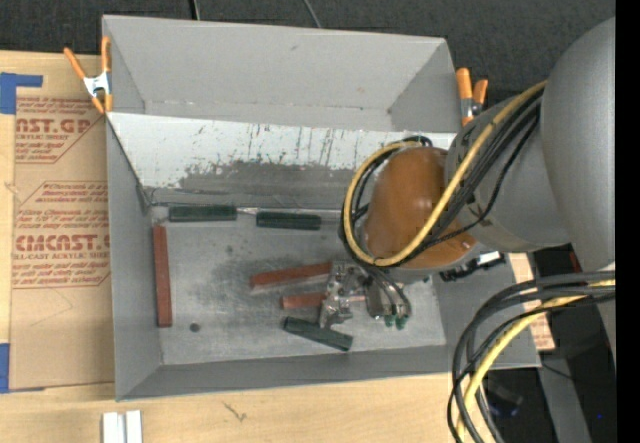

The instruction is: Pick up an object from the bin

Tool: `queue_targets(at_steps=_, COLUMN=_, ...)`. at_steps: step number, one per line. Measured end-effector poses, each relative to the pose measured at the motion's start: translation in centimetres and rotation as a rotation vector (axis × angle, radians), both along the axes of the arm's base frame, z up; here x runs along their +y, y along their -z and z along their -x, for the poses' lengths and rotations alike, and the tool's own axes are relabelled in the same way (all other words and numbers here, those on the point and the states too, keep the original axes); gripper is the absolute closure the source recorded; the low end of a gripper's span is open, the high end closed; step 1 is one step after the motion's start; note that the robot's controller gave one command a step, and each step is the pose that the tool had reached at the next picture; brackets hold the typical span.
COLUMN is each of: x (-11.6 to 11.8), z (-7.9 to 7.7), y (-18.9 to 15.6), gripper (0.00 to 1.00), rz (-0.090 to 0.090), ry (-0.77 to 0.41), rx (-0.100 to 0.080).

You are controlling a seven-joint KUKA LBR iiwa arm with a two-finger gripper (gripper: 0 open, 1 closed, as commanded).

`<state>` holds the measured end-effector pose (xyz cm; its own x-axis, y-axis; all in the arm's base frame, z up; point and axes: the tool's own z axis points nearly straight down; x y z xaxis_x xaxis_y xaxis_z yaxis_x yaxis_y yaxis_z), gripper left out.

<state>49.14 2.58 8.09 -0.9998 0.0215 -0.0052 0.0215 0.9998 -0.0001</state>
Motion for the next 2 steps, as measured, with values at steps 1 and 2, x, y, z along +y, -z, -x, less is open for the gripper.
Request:
queue_targets(at_steps=1, x=0.0, z=0.0, y=0.0, gripper=1.0, rz=0.0, ry=0.0, rx=0.0)
queue_targets(at_steps=2, x=5.0, z=-10.3, y=-6.4, gripper=0.0, rz=-0.002, ry=-0.037, rx=0.002)
